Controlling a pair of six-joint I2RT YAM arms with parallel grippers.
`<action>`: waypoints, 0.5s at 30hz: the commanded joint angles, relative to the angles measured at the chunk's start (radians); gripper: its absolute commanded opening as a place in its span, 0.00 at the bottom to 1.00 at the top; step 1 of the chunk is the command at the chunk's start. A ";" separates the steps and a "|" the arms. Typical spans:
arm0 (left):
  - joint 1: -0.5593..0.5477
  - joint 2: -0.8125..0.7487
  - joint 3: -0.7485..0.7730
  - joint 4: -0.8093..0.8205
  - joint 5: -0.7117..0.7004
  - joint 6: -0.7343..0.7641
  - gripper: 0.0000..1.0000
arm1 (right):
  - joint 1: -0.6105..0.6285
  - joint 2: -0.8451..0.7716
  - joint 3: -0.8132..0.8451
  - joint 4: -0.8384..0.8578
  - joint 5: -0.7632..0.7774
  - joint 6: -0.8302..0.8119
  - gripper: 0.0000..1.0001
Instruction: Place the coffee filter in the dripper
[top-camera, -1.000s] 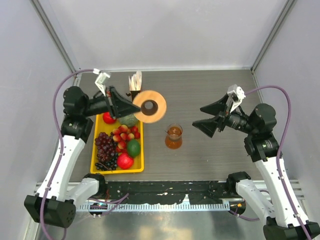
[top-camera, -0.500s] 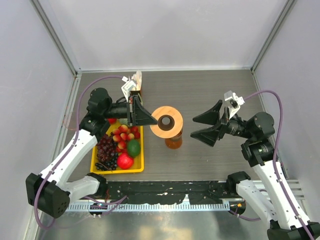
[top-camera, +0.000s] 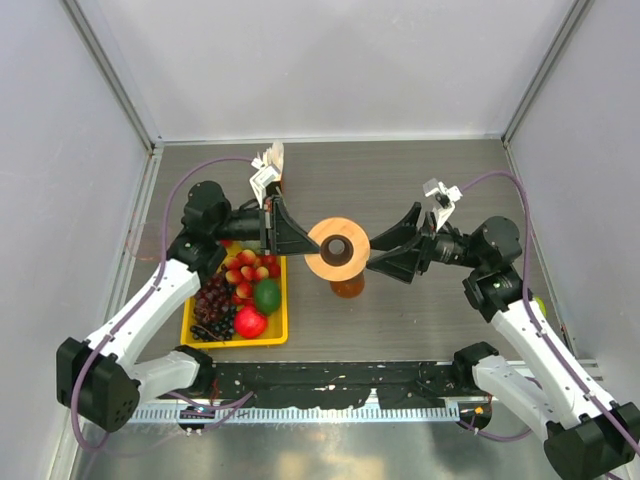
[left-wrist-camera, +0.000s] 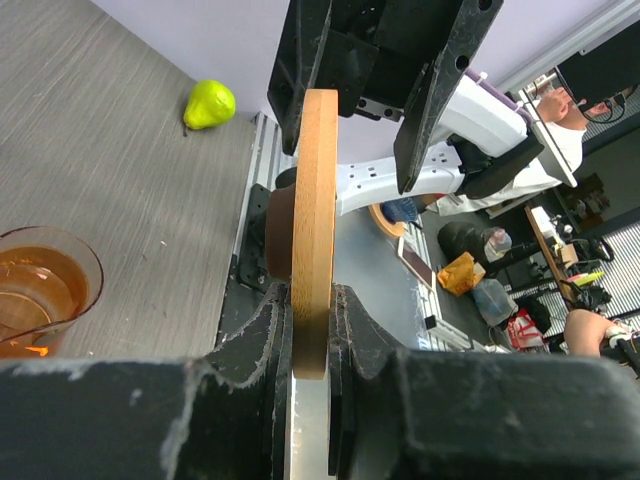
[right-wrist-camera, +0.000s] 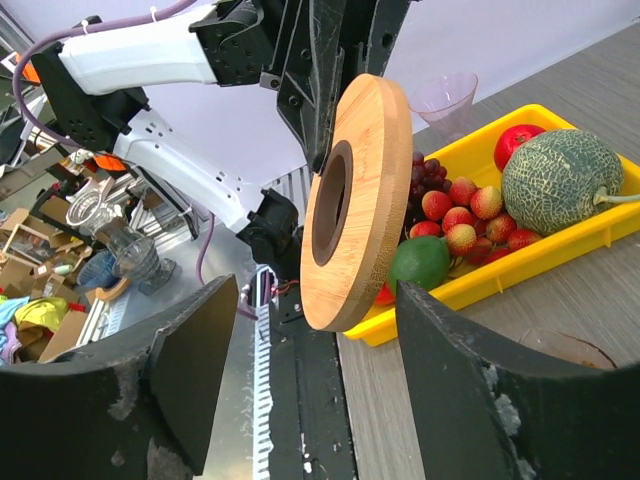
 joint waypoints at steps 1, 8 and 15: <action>-0.009 0.011 0.021 0.094 0.002 -0.026 0.00 | 0.013 0.015 -0.022 0.180 0.015 0.067 0.65; -0.013 0.028 0.012 0.111 0.003 -0.039 0.00 | 0.023 0.025 -0.023 0.193 0.013 0.061 0.49; -0.021 0.043 0.025 0.094 -0.021 -0.041 0.00 | 0.022 0.036 -0.022 0.181 0.023 0.052 0.31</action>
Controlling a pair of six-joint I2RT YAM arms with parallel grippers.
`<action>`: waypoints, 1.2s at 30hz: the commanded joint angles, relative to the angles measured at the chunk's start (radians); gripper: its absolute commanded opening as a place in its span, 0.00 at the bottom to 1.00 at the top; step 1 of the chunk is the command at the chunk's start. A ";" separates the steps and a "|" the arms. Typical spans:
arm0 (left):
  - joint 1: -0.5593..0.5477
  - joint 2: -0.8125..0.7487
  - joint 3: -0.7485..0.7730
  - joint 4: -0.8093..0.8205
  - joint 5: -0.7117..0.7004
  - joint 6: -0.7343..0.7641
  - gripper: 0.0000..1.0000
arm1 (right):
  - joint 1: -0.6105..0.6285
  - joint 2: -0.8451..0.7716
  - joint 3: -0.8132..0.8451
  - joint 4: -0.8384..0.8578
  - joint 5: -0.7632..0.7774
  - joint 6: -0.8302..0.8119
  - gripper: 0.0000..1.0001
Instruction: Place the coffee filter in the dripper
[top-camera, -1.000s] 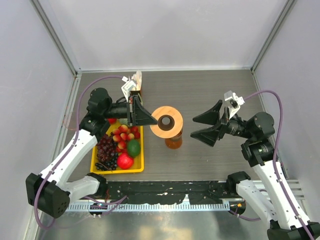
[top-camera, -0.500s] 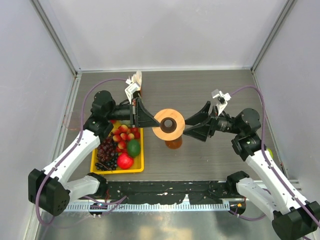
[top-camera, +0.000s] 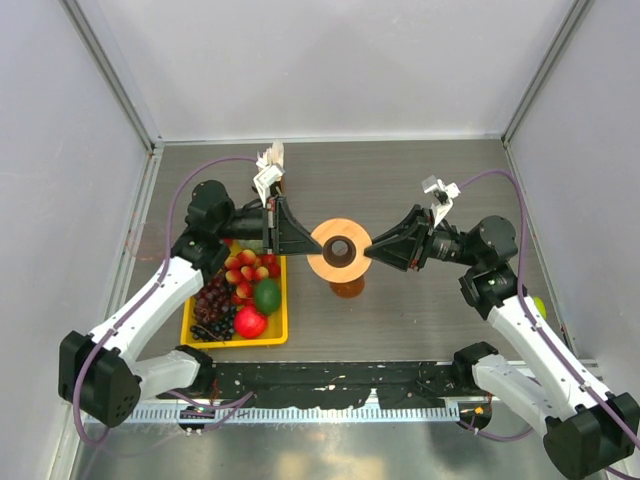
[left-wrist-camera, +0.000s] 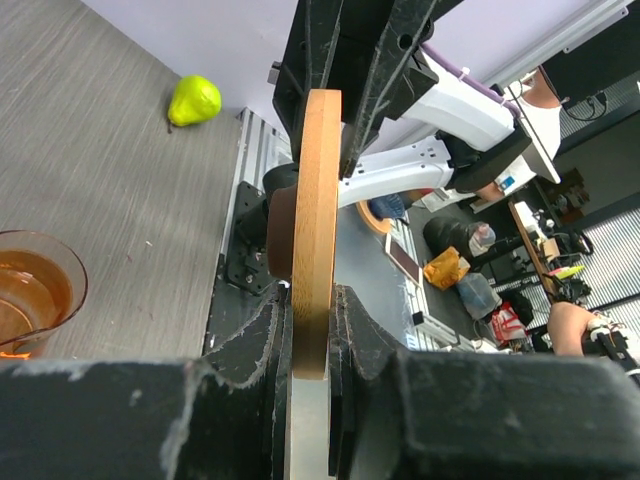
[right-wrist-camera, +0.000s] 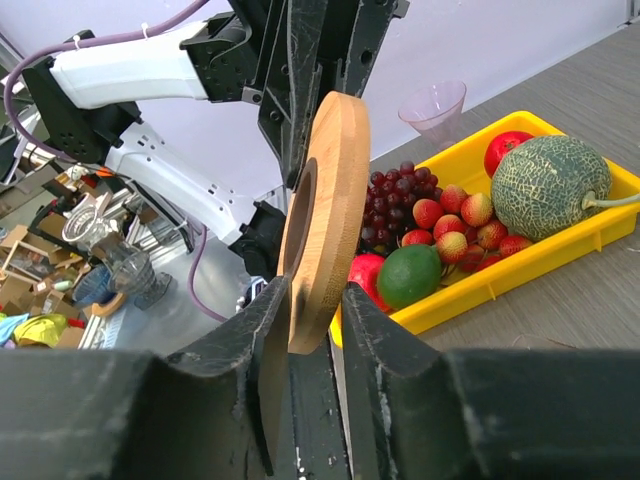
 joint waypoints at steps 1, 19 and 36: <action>-0.011 0.016 0.028 0.037 -0.032 -0.005 0.00 | 0.011 0.007 0.010 0.057 0.001 -0.001 0.27; 0.124 -0.001 0.009 -0.051 -0.101 0.001 0.81 | -0.128 0.050 -0.063 -0.051 -0.151 0.166 0.05; 0.124 -0.017 0.001 -0.004 -0.112 -0.034 0.83 | -0.233 0.340 -0.047 -0.024 -0.187 0.273 0.05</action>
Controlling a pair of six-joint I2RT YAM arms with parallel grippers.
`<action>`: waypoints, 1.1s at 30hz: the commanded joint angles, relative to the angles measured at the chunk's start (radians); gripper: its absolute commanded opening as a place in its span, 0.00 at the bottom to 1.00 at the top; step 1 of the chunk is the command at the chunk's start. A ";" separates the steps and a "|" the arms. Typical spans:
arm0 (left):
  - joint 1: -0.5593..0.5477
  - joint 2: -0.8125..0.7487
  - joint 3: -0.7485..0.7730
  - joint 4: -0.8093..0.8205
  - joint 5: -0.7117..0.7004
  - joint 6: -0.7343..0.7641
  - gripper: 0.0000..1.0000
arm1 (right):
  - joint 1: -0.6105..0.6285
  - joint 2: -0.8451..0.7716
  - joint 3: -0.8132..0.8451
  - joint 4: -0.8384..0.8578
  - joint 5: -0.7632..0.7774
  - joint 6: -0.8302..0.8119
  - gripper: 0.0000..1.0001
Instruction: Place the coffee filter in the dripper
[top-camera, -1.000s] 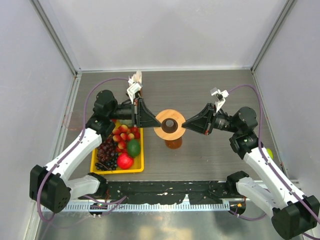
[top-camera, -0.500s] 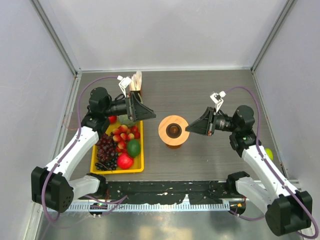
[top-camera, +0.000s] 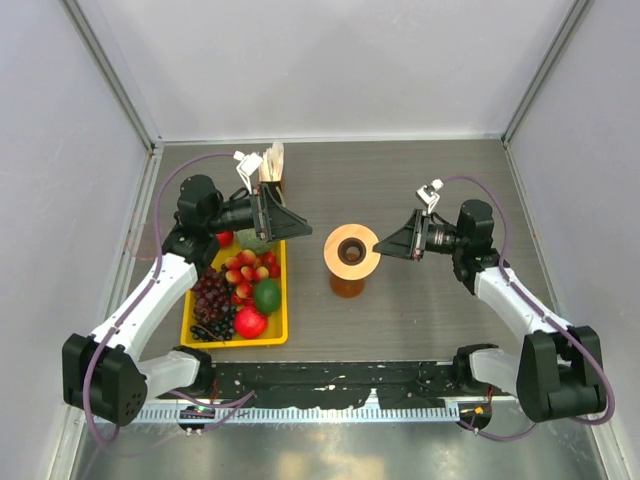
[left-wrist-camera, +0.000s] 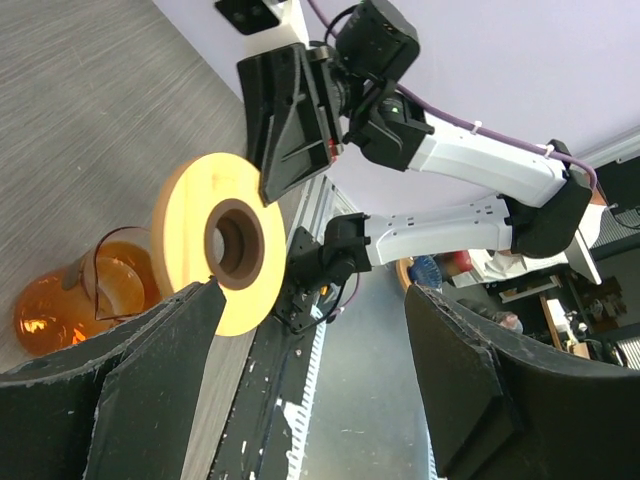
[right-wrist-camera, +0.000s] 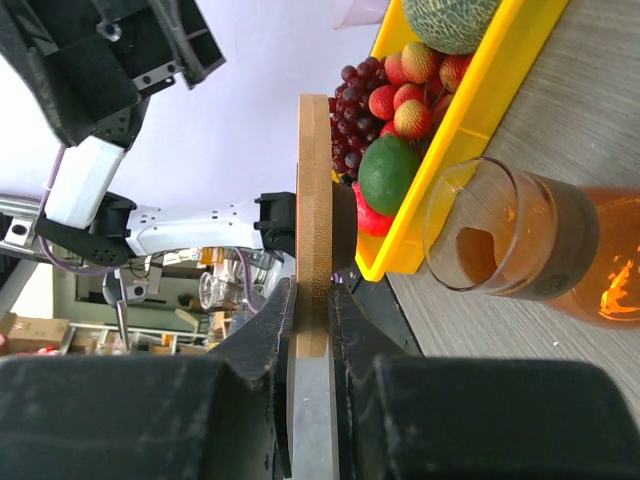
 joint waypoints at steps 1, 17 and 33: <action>0.000 -0.028 0.003 0.058 -0.001 -0.023 0.84 | -0.003 0.065 0.046 0.044 -0.061 -0.005 0.05; 0.000 -0.027 0.018 0.055 0.016 -0.035 0.99 | -0.007 0.260 0.126 -0.030 -0.114 -0.162 0.05; 0.000 -0.024 0.009 0.067 0.021 -0.037 0.99 | -0.018 0.358 0.160 -0.060 -0.104 -0.188 0.07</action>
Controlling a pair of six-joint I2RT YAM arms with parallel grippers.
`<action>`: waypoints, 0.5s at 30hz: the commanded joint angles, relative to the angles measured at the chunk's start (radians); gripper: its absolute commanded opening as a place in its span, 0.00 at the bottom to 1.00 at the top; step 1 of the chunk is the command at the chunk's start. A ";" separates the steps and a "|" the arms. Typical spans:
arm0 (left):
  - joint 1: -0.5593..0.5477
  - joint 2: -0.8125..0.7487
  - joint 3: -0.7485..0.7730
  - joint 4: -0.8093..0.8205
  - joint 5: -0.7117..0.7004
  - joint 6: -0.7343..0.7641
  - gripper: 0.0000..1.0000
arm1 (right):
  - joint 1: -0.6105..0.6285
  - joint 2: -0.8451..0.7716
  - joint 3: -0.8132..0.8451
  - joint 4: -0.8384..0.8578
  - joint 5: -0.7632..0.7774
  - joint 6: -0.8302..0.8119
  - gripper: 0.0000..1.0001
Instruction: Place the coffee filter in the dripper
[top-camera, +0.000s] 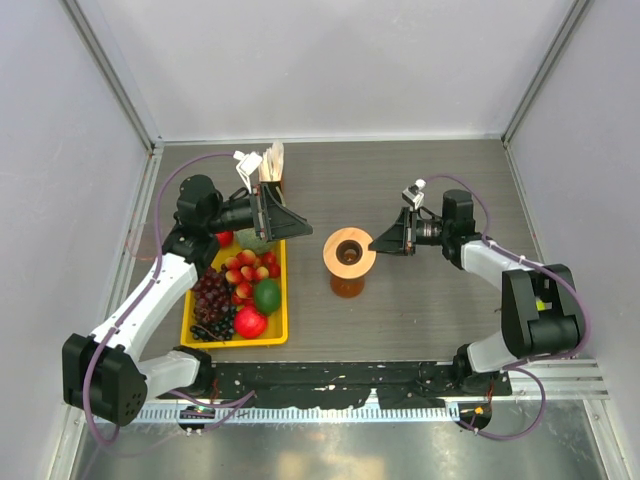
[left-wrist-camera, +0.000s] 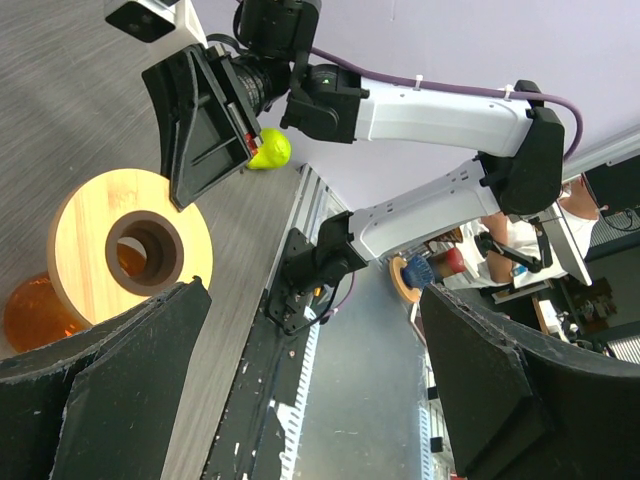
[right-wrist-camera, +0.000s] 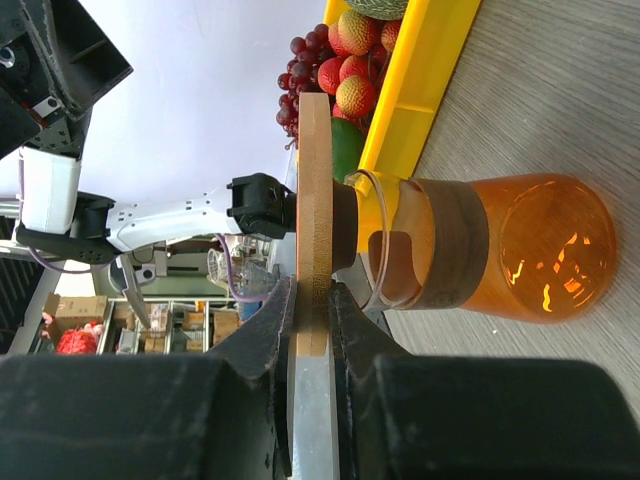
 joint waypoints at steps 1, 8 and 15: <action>-0.002 -0.024 0.009 0.052 0.018 -0.010 0.99 | -0.010 0.013 0.051 0.009 -0.021 -0.026 0.08; -0.002 -0.024 0.006 0.062 0.024 -0.016 0.99 | -0.012 0.042 0.087 -0.120 -0.006 -0.126 0.16; -0.002 -0.024 0.002 0.068 0.023 -0.022 0.99 | -0.013 0.051 0.111 -0.198 0.017 -0.177 0.32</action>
